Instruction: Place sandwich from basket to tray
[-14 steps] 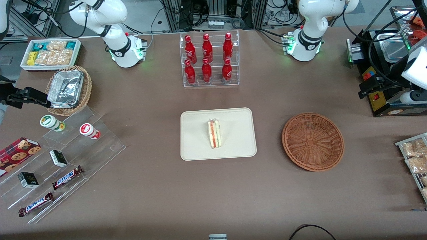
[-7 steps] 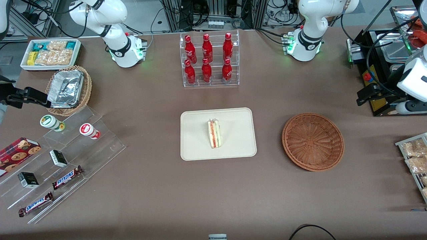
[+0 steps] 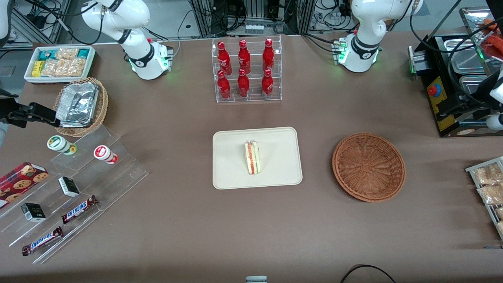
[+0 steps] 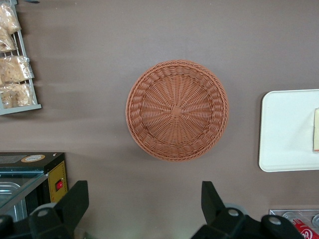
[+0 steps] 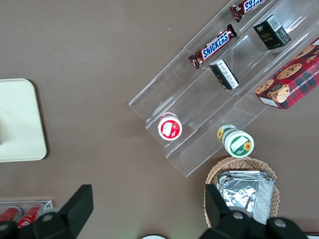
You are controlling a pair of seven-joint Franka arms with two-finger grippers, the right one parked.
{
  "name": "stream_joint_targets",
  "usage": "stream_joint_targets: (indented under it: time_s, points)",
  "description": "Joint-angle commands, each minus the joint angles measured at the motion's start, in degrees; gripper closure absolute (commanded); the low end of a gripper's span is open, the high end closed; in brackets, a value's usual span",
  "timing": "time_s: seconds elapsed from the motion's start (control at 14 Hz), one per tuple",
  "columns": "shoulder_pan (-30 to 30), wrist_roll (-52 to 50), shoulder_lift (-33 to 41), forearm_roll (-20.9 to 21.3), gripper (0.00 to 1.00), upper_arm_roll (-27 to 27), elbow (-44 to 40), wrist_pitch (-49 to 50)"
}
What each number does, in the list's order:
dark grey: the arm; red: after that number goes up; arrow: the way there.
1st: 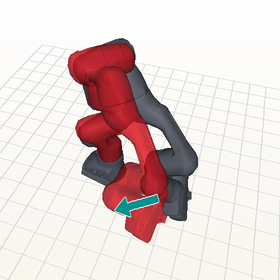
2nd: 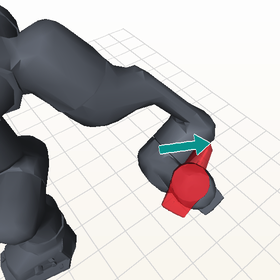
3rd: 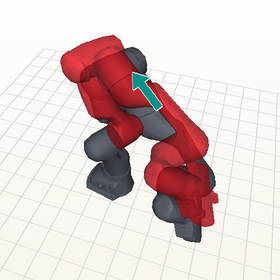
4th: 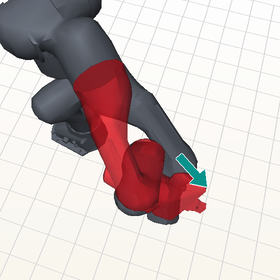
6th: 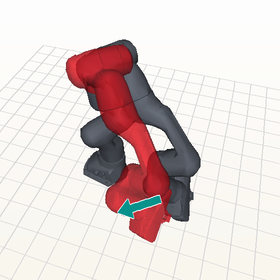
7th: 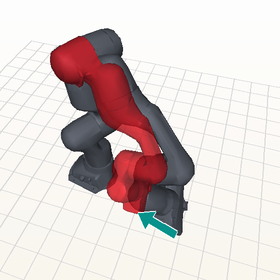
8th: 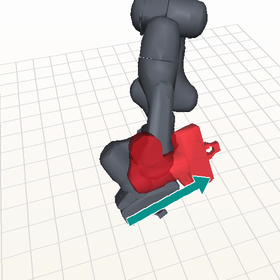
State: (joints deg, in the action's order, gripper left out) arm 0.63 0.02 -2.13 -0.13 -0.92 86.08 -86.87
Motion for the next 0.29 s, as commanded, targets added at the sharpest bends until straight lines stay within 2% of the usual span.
stream_joint_targets:
  time_s: [0.0,0.21]
  points:
    - [0.5,0.2,0.0,0.6,0.0,-0.4,-1.5,1.4]
    - [0.2,0.2,-0.2,0.6,0.0,-0.3,-2.3,1.8]
